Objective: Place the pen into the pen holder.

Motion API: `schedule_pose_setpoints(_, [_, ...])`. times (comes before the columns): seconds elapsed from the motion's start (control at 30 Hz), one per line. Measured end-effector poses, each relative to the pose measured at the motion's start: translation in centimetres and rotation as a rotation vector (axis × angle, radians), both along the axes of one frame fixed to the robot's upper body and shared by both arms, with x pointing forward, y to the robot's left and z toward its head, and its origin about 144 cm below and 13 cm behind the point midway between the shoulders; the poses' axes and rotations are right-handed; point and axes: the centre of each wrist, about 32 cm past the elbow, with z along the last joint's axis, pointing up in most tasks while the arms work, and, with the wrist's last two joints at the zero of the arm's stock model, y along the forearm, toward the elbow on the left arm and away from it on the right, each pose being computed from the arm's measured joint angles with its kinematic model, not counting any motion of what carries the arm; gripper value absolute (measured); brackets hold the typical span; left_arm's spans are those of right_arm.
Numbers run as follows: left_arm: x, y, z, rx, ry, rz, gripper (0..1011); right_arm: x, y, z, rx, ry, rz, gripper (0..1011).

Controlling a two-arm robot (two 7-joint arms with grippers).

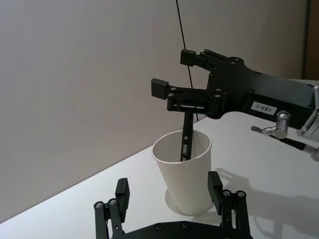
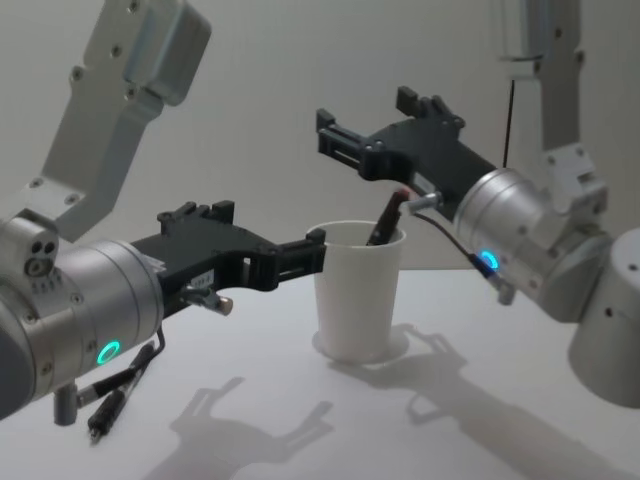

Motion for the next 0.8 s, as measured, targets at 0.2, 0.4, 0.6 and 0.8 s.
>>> schedule_pose_setpoints(0.2, [0.0,0.0,0.0,0.0,0.0,0.0,1000,-1.3,-1.3,0.5,-0.002,0.044,-0.028,1002])
schedule_pose_setpoints(0.4, [0.0,0.0,0.0,0.0,0.0,0.0,1000,-2.7,-2.9,1.0,-0.004,0.087,-0.061,1002])
schedule_pose_setpoints(0.6, [0.0,0.0,0.0,0.0,0.0,0.0,1000,-4.2,-4.6,1.3,-0.008,0.135,-0.095,1001])
schedule_pose_setpoints(0.8, [0.0,0.0,0.0,0.0,0.0,0.0,1000,-5.7,-6.3,1.4,-0.008,0.186,-0.13,1002])
